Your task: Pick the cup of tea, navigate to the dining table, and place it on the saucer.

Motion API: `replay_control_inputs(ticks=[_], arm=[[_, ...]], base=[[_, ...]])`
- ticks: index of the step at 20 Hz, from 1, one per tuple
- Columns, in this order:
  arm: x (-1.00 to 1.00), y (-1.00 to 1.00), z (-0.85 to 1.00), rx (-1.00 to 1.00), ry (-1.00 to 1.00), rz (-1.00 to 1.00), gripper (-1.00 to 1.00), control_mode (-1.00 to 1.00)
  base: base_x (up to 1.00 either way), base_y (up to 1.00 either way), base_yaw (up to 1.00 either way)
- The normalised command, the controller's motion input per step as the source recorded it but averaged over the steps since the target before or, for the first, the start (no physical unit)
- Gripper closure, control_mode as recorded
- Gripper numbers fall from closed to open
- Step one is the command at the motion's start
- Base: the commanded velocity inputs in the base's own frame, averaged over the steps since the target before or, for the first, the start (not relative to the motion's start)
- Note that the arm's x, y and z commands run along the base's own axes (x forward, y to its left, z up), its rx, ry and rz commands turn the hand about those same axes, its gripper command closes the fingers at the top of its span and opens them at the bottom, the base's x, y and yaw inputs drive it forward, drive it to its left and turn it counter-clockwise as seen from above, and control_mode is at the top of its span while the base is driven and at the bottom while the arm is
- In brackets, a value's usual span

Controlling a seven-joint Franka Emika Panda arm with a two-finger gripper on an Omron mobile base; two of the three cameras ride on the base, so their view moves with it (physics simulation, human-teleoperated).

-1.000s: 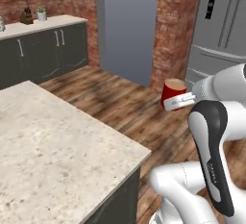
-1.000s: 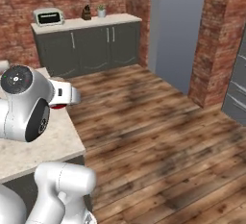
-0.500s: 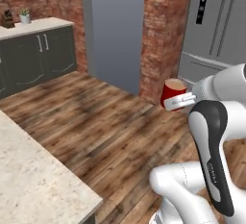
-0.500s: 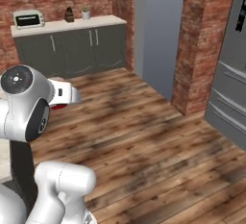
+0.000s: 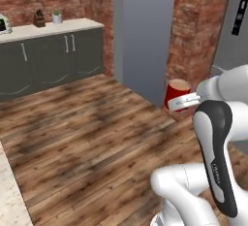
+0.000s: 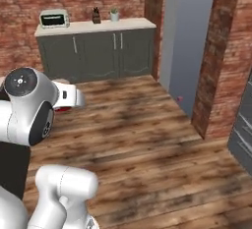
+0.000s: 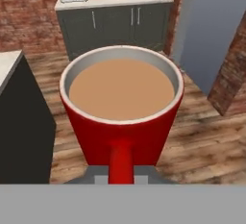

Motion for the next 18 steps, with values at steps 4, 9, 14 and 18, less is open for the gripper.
replay_control_inputs(ticks=[4,9,14,18], arm=[[0.00,0.00,0.00,0.00,0.00,0.00,1.00,1.00],[0.00,0.00,0.00,0.00,0.00,0.00,1.00,1.00],[0.00,0.00,0.00,0.00,0.00,0.00,1.00,1.00],[0.00,0.00,0.00,0.00,0.00,0.00,1.00,1.00]], base=[[0.89,-0.27,0.69],[0.87,-0.30,0.74],[0.95,-0.29,0.78],[0.99,-0.40,0.75]])
